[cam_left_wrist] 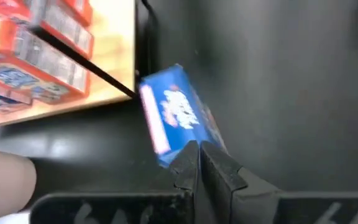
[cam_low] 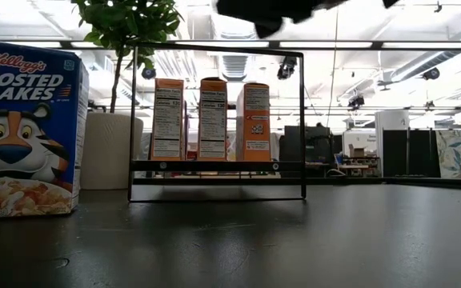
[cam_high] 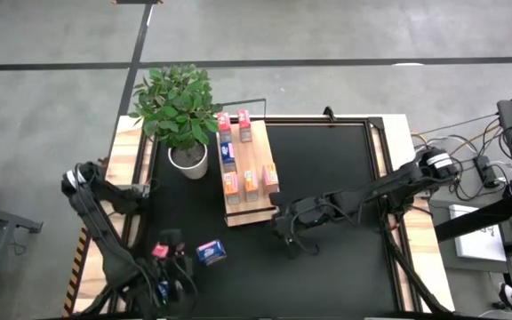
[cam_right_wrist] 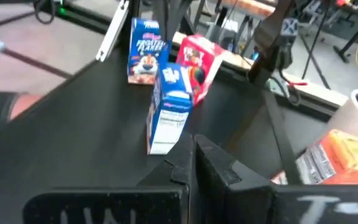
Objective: Stack cereal on shelf
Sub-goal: Put the bottom blue cereal box on the shelf aligned with the other blue cereal box
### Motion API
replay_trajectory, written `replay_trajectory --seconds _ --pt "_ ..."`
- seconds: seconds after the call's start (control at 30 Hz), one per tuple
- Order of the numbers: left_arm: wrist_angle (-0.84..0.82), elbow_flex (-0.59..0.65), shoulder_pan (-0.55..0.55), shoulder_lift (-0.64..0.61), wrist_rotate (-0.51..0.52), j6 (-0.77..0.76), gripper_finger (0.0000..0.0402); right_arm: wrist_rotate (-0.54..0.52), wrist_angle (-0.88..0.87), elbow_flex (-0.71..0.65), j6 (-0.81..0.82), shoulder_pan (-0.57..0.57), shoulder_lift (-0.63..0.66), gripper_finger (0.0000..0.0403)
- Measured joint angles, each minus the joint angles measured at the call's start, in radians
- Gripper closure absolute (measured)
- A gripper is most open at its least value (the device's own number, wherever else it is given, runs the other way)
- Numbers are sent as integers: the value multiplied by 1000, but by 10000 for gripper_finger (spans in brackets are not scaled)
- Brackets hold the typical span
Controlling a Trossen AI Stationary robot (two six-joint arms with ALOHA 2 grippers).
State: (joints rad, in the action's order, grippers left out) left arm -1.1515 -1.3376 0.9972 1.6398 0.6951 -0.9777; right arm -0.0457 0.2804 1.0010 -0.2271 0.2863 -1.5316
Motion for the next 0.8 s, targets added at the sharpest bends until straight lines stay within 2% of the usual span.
replay_trajectory --seconds 0.4,0.8 --pt "12 83 79 29 0 -97 402 0 -9 285 -19 4 -263 394" --pt "16 170 82 31 59 -109 402 -7 -135 550 -26 4 -428 394"
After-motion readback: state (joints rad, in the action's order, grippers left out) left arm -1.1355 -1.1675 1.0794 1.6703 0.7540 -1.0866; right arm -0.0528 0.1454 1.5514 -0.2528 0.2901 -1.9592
